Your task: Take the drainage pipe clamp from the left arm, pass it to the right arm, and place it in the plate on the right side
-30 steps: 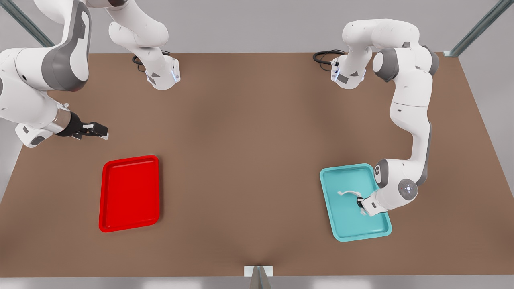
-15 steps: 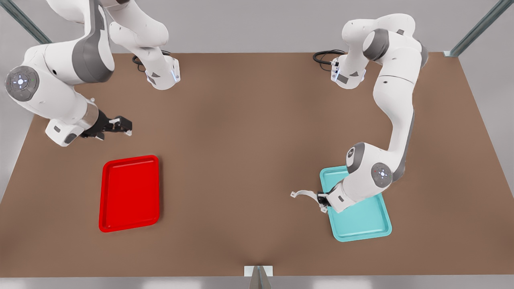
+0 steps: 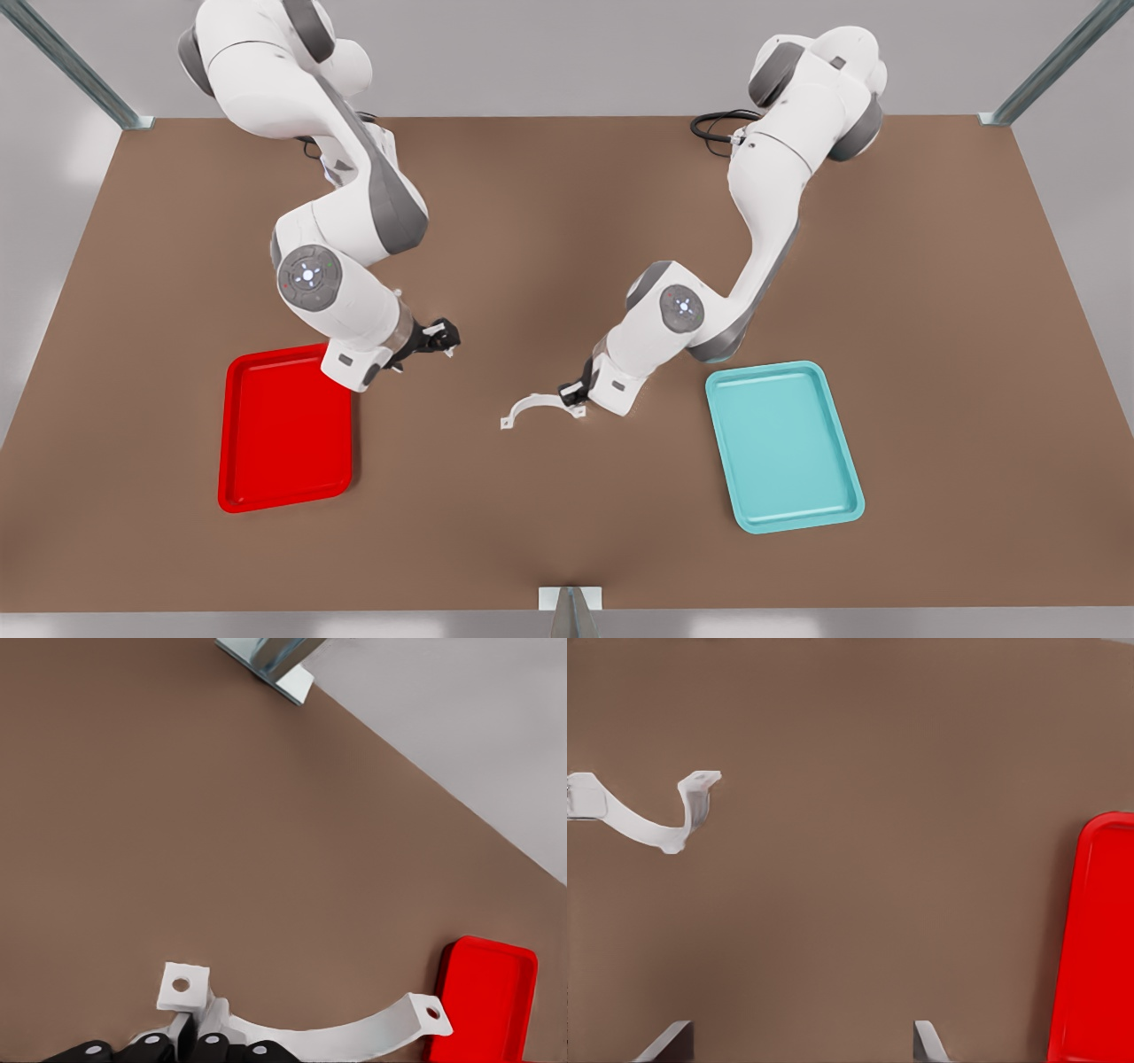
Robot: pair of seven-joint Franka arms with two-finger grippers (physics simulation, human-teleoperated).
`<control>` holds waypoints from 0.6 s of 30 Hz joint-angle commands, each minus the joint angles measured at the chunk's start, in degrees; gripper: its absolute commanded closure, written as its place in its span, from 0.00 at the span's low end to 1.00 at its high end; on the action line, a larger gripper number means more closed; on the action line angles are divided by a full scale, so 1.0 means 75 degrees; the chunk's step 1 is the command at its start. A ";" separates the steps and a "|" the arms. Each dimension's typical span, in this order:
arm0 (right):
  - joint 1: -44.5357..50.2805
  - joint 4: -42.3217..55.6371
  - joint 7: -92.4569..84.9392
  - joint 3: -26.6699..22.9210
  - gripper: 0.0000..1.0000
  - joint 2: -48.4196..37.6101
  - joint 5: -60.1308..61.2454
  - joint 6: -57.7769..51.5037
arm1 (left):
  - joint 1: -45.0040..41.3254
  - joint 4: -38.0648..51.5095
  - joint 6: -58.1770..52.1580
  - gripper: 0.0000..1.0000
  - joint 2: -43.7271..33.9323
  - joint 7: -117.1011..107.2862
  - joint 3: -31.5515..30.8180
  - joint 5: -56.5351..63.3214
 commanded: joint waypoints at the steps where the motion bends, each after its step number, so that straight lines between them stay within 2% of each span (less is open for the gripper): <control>1: 0.0015 0.0054 0.4674 0.0005 0.00 0.0194 -0.0009 0.0962 | -0.0246 0.0004 0.0448 0.79 -0.0027 -0.6166 0.0006 -0.0005; 3: 0.0319 -0.0052 0.5553 0.0005 0.00 0.0381 -0.0477 0.1700 | -0.0421 0.0016 0.0519 0.79 -0.0027 -0.6178 0.0029 -0.0005; 4: 0.0437 -0.0110 0.6409 0.0005 0.00 0.0428 -0.0619 0.1689 | -0.0503 0.0016 0.0519 0.79 -0.0027 -0.6178 0.0029 0.0007; 8: 0.0589 -0.0099 0.7229 -0.0007 0.00 0.0733 -0.0619 0.2064 | -0.0515 0.0016 0.0519 0.79 -0.0051 -0.6260 0.0006 -0.0005; 18: 0.0999 -0.0099 0.7933 -0.0007 0.00 0.1061 -0.0630 0.3095 | -0.0527 0.0016 0.0519 0.79 -0.0086 -0.6271 -0.0018 -0.0005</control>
